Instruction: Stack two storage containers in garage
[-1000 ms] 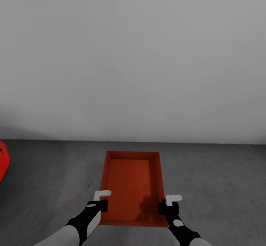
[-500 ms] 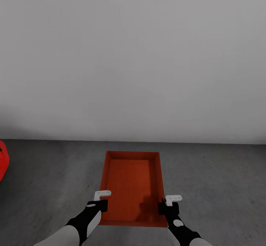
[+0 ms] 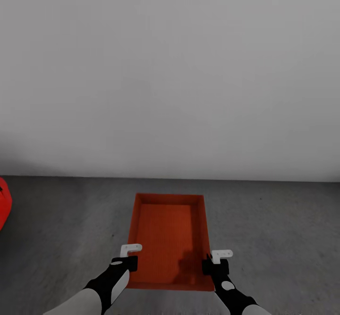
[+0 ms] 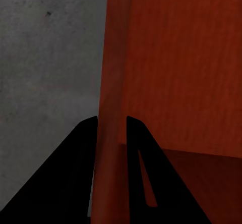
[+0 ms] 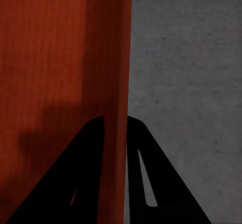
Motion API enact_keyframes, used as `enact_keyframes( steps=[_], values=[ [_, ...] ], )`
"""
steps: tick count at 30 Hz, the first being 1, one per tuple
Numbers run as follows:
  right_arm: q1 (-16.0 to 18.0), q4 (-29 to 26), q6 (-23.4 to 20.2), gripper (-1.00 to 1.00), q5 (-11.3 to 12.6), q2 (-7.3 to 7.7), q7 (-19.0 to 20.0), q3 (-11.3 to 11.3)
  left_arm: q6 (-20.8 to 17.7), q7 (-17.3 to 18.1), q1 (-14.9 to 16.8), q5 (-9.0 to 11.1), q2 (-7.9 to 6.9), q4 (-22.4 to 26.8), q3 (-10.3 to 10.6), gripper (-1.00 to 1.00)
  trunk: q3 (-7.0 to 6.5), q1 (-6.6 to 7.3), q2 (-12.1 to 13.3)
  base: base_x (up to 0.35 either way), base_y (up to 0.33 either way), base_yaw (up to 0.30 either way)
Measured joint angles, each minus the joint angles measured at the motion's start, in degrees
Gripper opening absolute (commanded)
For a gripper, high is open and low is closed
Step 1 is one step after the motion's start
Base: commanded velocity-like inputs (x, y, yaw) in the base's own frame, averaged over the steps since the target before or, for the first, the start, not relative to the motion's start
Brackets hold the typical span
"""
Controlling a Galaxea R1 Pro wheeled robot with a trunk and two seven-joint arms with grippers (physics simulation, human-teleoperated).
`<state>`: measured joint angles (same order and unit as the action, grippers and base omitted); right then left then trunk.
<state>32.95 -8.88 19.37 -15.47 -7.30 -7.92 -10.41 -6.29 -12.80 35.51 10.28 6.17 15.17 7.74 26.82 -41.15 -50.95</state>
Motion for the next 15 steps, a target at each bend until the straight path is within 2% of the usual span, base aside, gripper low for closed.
enact_keyframes(
  steps=[15],
  values=[
    [0.0,0.0,0.0,-1.0,0.0,0.0,0.0,0.0,-0.1,0.0,0.0,0.0,0.0,0.0,0.0,-1.0,1.36,0.0,0.0,0.0,0.0,0.0]
  ],
)
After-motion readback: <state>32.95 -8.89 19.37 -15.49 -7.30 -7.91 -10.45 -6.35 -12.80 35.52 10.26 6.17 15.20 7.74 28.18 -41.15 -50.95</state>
